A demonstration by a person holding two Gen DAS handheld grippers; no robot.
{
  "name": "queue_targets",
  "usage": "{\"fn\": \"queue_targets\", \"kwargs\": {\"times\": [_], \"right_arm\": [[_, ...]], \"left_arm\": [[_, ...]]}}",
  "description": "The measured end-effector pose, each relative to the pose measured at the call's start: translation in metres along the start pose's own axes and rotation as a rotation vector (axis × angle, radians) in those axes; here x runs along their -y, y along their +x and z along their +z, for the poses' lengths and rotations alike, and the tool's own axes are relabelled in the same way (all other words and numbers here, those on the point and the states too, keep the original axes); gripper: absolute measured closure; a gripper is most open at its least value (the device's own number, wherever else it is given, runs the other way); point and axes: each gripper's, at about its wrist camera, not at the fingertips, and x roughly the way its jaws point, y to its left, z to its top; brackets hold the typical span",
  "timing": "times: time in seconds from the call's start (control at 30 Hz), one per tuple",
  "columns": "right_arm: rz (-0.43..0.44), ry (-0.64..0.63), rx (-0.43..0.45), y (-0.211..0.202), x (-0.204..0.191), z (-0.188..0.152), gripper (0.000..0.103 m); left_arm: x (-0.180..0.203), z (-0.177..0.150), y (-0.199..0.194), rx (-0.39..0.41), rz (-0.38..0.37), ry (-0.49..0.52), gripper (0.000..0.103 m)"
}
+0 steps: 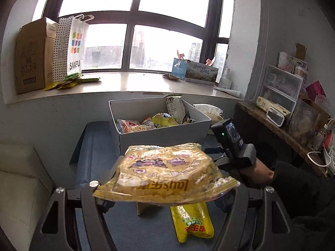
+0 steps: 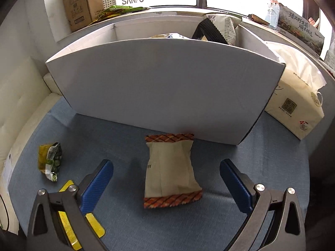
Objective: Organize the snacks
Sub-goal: 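Carry both snacks into the white box and open both grippers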
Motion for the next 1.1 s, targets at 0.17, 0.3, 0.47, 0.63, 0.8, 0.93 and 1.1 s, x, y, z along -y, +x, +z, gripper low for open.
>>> {"fn": "queue_targets", "kwargs": {"times": [0.17,0.3,0.47,0.63,0.8,0.93,1.1], "right_arm": [[-0.038,-0.019,-0.056,0.019,0.004,0.002,0.036],[-0.015,-0.027,-0.067,0.014,0.004,0.001,0.056],[0.0,-0.018,-0.006,-0.012,0.001,-0.015,0.056],[0.033,0.027,0.15,-0.082,-0.009,-0.029,0.056],[0.065,0.058,0.279,-0.141,-0.009,-0.008,0.056],[0.098,0.091,0.328,-0.159,-0.013,0.03,0.056],[0.056,0.107,0.352,-0.141,-0.007,0.096,0.056]], "left_arm": [[-0.002,-0.001,0.003,-0.002,-0.002,-0.004,0.027],[-0.002,-0.002,0.007,-0.008,-0.003,-0.004,0.027],[-0.001,-0.001,0.008,-0.005,-0.004,-0.006,0.027],[-0.003,0.01,0.013,0.017,-0.018,-0.017,0.027],[-0.002,0.048,0.033,0.059,-0.044,-0.013,0.027],[-0.007,0.087,0.071,0.059,-0.045,-0.008,0.027],[-0.031,0.132,0.137,0.012,-0.026,-0.054,0.027]]}}
